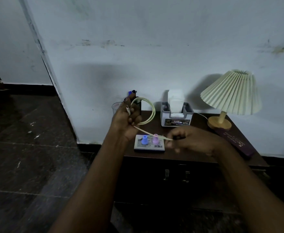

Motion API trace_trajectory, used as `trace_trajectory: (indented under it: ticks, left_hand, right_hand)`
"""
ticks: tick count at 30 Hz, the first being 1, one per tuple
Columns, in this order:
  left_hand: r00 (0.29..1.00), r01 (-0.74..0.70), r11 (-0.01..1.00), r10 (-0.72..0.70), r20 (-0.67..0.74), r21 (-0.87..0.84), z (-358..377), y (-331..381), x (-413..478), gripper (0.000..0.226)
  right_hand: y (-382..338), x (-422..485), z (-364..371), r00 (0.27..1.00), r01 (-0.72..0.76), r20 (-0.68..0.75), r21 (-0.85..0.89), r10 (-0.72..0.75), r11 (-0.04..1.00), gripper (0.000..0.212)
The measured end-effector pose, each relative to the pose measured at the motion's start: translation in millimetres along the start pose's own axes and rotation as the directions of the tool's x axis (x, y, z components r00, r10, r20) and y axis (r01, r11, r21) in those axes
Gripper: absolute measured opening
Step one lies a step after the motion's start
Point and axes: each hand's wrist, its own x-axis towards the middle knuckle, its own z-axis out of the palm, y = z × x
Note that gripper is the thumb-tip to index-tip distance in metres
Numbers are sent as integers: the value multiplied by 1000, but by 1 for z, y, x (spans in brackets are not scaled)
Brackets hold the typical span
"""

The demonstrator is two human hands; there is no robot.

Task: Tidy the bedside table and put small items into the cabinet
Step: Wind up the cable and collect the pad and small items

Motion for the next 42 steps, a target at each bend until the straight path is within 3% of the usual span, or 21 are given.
trace_trajectory:
  ticks: [3,7,13,15,18,19,23,27,31,33,38,40,42]
  left_hand:
    - [995,-5,991,-8,96,136,-8,10,-2,23]
    - [983,53,961,-98,155,271,-9,3,-4,36]
    - [954,132,916,-221,204,378,-10,1,-2,32]
    - [951,150,910,-240,195,387,-8,-1,-2,30]
    - [945,192,911,-272,184,364,-3,-6,-3,28]
    - [940,214,909,-292,178,357,-1,-8,-4,27]
    - [895,317,869,-407,185,380,8,-18,-10,21]
    - [856,377,832,-481,190,407,14,-29,-13,30]
    - [850,383,821,-493,187,424,16,-36,-11,68]
    - [833,380,815,-507,222,436,15,-38,-11,74]
    - [779,354,785,-548,303,509,17,-37,-13,63]
    - [729,353,769,-583,358,533,19,-36,-15,68]
    - [695,351,756,-606,387,553,21,-36,-18,73]
  right_hand:
    - [-2,-16,-28,993,15,-121,-3,-15,1000,17]
    - [-1,-23,-43,953,-68,-302,-237,-7,969,11]
    - [0,-56,-74,916,-67,-401,-128,10,989,10]
    - [2,-54,-75,845,-116,-532,-276,-51,954,15]
    - [-1,-42,-58,627,-301,-750,-482,-210,823,15]
    - [-4,-39,-51,584,-271,-763,-504,-276,820,18]
    - [-17,-29,-28,486,96,-780,-401,-395,911,24]
    - [-25,-22,-18,606,352,-731,-108,-314,930,37]
    - [-22,-10,-12,666,415,-672,-28,-324,910,29]
    - [-19,-6,-9,698,449,-647,64,-305,891,30]
    - [-16,-1,-10,659,499,-661,29,-358,866,29]
    - [-17,0,-10,641,565,-690,128,-336,815,24]
    - [-19,0,-11,663,648,-691,339,-287,682,21]
